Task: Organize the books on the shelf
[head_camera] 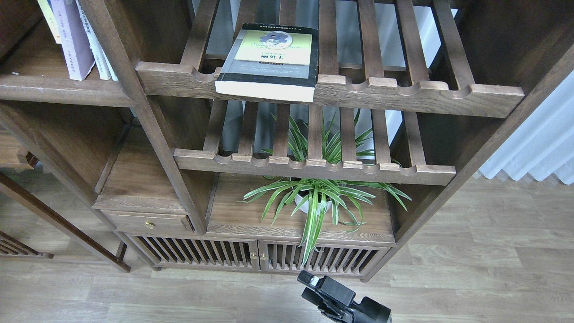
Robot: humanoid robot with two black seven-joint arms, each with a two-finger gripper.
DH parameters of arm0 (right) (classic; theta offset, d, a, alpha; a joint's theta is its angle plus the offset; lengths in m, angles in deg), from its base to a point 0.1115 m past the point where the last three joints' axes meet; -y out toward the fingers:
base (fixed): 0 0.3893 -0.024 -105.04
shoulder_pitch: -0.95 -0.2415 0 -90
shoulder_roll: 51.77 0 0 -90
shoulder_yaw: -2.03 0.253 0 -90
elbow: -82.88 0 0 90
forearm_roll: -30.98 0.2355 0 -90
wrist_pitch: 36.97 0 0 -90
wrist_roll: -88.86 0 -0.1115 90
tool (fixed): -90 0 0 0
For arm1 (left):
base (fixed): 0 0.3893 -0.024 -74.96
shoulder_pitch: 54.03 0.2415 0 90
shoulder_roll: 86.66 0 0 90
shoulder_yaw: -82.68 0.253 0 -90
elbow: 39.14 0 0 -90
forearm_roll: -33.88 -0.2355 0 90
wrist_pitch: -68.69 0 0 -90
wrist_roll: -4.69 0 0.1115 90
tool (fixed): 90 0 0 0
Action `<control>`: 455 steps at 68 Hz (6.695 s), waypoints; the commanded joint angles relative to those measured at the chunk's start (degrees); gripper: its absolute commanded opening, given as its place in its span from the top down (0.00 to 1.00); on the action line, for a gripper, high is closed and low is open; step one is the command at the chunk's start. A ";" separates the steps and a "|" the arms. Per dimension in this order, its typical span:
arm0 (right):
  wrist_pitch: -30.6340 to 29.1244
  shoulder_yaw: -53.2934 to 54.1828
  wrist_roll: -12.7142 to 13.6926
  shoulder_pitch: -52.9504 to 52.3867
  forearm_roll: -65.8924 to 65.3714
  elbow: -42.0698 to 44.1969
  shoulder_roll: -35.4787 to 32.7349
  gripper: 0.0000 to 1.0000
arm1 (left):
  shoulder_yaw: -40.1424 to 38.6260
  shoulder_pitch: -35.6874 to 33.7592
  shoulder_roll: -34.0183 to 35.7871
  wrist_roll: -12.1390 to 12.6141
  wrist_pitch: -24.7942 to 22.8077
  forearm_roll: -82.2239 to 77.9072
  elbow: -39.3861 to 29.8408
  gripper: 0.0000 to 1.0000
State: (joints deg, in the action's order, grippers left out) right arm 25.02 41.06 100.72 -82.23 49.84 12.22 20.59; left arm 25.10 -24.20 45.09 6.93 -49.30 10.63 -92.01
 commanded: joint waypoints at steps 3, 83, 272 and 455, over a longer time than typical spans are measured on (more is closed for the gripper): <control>0.01 -0.01 0.00 0.04 0.04 0.00 -0.02 0.00 | -0.78 0.76 0.09 -0.22 0.00 0.40 -0.57 0.93; 0.01 4.48 -2.98 -0.76 3.38 -0.27 0.24 0.00 | -37.07 48.47 6.77 0.66 0.00 10.86 -30.71 0.37; 28.09 24.78 -3.16 -27.12 -10.86 -19.69 14.75 0.21 | -44.63 76.52 -16.78 2.15 0.00 10.42 -31.33 0.01; 0.01 1.75 -1.93 11.11 -5.41 -17.67 1.30 0.94 | 3.18 74.85 -36.56 1.27 0.00 34.85 -21.05 0.00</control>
State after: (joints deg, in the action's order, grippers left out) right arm 25.02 45.46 98.48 -69.39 44.84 -6.58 19.87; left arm 26.71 50.65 9.81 8.39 -49.30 45.50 -113.05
